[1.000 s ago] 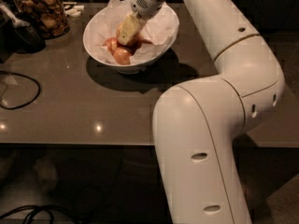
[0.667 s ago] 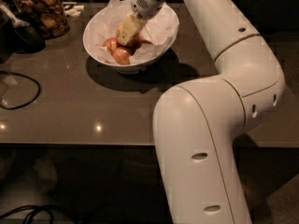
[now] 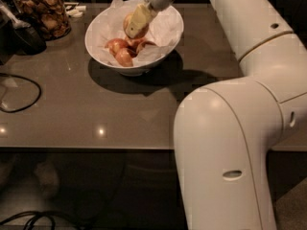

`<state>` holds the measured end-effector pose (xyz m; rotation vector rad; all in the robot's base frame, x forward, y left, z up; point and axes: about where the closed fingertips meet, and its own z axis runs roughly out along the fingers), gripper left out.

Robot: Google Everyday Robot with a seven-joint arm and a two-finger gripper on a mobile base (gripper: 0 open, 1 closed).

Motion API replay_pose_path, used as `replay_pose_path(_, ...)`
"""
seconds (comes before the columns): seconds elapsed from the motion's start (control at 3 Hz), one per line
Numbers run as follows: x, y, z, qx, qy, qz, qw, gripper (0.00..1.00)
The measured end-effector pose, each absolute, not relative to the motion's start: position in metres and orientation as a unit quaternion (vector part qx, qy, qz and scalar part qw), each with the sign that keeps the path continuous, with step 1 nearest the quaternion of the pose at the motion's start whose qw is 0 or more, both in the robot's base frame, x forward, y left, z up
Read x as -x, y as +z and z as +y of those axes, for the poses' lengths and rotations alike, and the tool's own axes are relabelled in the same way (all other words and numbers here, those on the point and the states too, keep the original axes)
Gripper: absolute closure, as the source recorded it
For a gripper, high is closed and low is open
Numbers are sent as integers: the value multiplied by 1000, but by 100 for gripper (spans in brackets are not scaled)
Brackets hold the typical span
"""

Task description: Pick apple from white bowl

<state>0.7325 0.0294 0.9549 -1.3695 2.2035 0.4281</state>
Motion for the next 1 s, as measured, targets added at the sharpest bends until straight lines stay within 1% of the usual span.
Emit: replay_pose_path(1.0, -693, 1020, 18, 506, 204, 787, 289, 100)
